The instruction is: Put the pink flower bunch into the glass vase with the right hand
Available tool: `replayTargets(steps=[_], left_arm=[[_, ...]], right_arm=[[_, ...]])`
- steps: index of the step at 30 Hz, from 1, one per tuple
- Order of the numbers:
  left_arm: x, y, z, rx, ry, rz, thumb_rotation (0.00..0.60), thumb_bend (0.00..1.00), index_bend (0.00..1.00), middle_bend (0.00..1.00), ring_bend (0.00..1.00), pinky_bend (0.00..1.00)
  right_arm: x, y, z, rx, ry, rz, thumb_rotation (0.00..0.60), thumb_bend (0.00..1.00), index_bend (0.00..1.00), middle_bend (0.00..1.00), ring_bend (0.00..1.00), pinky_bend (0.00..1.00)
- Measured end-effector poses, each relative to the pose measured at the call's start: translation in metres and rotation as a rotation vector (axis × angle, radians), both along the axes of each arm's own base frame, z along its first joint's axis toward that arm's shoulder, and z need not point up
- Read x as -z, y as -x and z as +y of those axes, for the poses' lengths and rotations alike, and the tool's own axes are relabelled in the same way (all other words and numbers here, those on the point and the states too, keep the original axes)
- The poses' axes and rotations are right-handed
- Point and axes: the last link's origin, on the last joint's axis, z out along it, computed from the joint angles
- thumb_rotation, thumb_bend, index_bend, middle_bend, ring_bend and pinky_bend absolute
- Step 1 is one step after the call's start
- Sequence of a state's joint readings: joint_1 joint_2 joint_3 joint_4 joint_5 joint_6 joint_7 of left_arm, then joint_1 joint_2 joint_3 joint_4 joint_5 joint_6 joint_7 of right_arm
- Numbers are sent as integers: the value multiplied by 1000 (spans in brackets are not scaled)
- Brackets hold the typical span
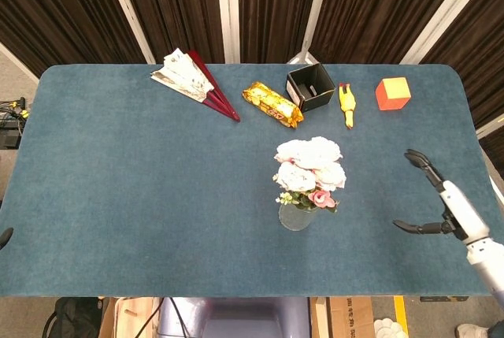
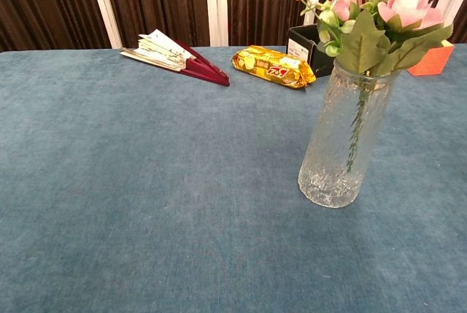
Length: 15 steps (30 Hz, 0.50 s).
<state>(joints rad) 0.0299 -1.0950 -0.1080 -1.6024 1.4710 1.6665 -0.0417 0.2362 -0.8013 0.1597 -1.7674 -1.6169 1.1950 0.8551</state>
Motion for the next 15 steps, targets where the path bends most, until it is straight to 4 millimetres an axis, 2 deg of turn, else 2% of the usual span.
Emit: replayTargets(steps=[5,9,15], left_arm=[[-4,3,0,-29,1,-21,600,245,25,0,0,18],[-7,7,2,-54,-5,-40,600,244,25,0,0,18],[-9,7,4,-44,-8,-50,600,243,26,0,0,18]], right_arm=[[5,16,20,-13,186,307,600,40,105,20,68,0],[14,29,44,11,306,539,600,41,107,20,63,0],[32,41,76,65,309,726,600,40,107,20,59,0]])
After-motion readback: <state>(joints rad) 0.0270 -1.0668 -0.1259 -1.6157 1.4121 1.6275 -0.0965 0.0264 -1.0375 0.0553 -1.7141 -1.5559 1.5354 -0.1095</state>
